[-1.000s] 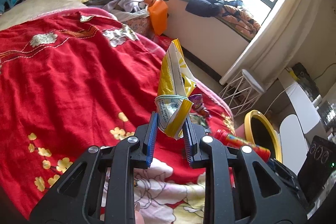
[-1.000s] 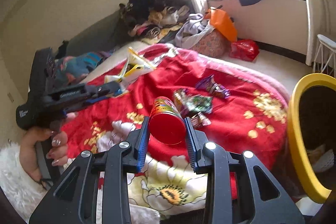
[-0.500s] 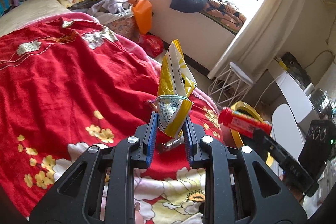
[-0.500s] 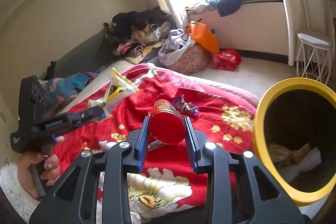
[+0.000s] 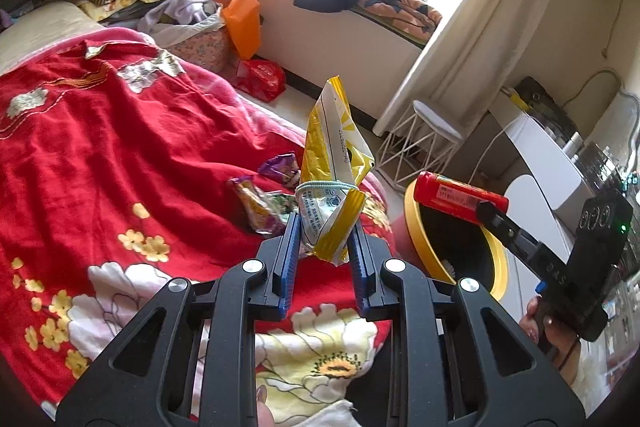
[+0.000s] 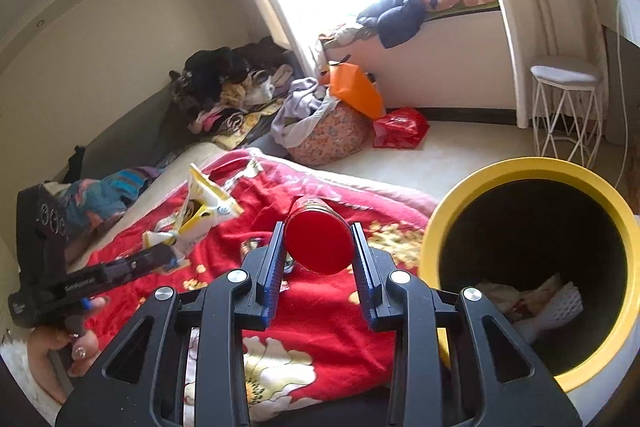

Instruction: Collect trash

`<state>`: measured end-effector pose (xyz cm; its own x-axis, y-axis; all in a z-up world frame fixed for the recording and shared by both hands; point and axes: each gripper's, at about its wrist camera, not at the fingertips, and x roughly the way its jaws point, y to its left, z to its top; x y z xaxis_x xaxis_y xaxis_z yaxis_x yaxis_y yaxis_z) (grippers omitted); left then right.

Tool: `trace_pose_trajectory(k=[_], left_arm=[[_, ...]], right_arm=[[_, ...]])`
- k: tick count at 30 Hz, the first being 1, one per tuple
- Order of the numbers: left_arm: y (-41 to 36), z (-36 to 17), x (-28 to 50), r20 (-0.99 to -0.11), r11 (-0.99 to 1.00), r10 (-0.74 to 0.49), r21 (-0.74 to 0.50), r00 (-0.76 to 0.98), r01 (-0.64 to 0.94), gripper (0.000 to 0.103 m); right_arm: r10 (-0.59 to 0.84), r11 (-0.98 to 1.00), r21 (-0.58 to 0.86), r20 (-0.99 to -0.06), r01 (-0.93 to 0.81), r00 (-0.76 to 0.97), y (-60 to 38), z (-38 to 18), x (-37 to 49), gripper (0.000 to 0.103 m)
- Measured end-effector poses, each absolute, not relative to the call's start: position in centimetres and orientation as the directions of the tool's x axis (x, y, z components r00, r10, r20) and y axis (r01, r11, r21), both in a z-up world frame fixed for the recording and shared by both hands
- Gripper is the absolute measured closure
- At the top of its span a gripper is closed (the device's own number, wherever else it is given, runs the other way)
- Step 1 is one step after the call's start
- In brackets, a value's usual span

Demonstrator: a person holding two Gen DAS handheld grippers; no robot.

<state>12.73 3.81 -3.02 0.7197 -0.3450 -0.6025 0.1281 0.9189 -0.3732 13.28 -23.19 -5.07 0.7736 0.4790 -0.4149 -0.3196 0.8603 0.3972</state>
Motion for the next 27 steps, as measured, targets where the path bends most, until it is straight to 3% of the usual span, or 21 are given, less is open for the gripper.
trace_pose_trajectory(k=[27], left_arm=[[-2.8,-3.1,12.6,-0.603,0.893,-0.444,-0.360,0.663,0.271,0.085]], right_arm=[[0.318,0.886,0.448,-0.398,-0.120,0.861,-31.0,-6.0,13.2,0.074]])
